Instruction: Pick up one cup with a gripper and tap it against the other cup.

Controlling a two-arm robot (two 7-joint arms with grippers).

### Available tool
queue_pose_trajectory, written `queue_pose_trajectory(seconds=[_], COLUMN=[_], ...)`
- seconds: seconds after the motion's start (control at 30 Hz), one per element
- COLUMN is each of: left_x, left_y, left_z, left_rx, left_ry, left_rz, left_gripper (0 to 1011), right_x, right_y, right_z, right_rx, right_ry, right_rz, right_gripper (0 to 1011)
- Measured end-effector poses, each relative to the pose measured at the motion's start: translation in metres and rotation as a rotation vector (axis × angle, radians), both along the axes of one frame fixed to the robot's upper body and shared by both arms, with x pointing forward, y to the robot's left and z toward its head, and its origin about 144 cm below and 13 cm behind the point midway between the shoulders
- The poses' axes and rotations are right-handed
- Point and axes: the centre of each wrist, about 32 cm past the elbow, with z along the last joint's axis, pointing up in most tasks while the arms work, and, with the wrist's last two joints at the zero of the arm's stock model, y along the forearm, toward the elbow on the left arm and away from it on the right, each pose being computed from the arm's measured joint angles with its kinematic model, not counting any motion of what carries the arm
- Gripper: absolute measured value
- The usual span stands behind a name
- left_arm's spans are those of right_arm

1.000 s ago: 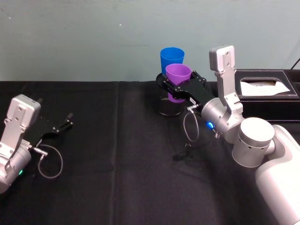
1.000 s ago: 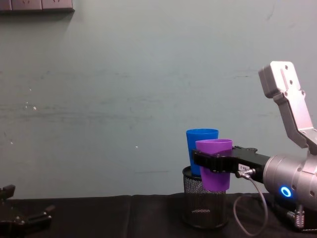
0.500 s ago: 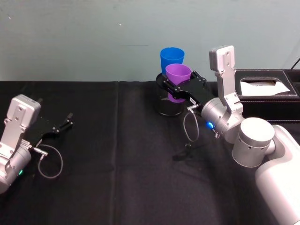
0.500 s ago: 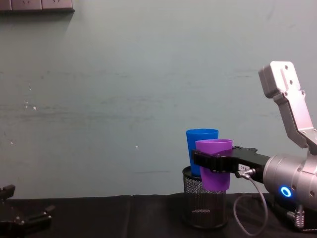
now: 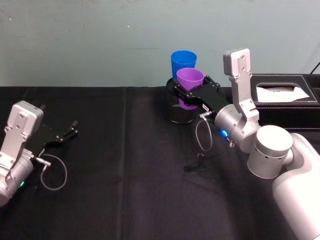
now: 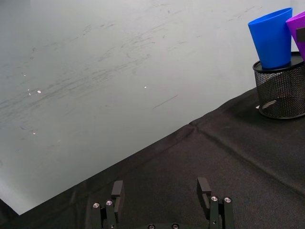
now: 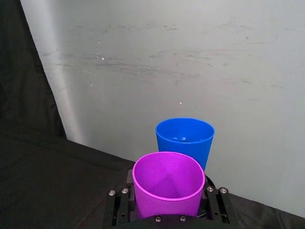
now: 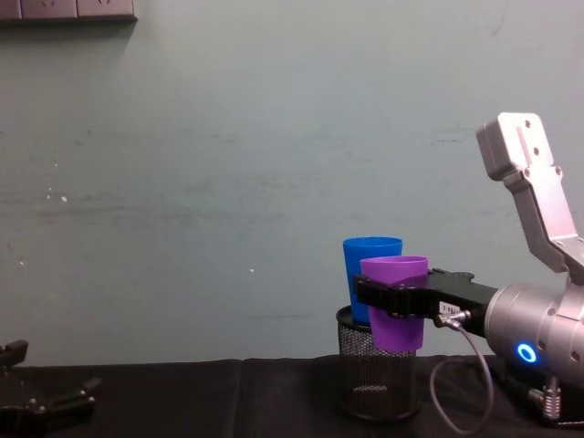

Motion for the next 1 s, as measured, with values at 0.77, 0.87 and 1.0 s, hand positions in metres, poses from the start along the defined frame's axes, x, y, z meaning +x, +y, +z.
queue_pose_trajectory(seconds=[0.77,0.87,1.0], left_x=[0.0000,0.0000,0.0000], left_y=[0.0000,0.0000,0.0000], left_z=[0.0000,0.0000,0.0000], left_rx=[0.000,0.000,0.000], left_ry=[0.000,0.000,0.000], left_rz=[0.000,0.000,0.000], left_gripper=[1000,1000,1000], right_x=[0.0000,0.0000,0.0000], right_y=[0.0000,0.0000,0.0000], right_z=[0.0000,0.0000,0.0000], right_rx=[0.000,0.000,0.000], right_ry=[0.000,0.000,0.000], right_rz=[0.000,0.000,0.000], right_gripper=[724,724,726])
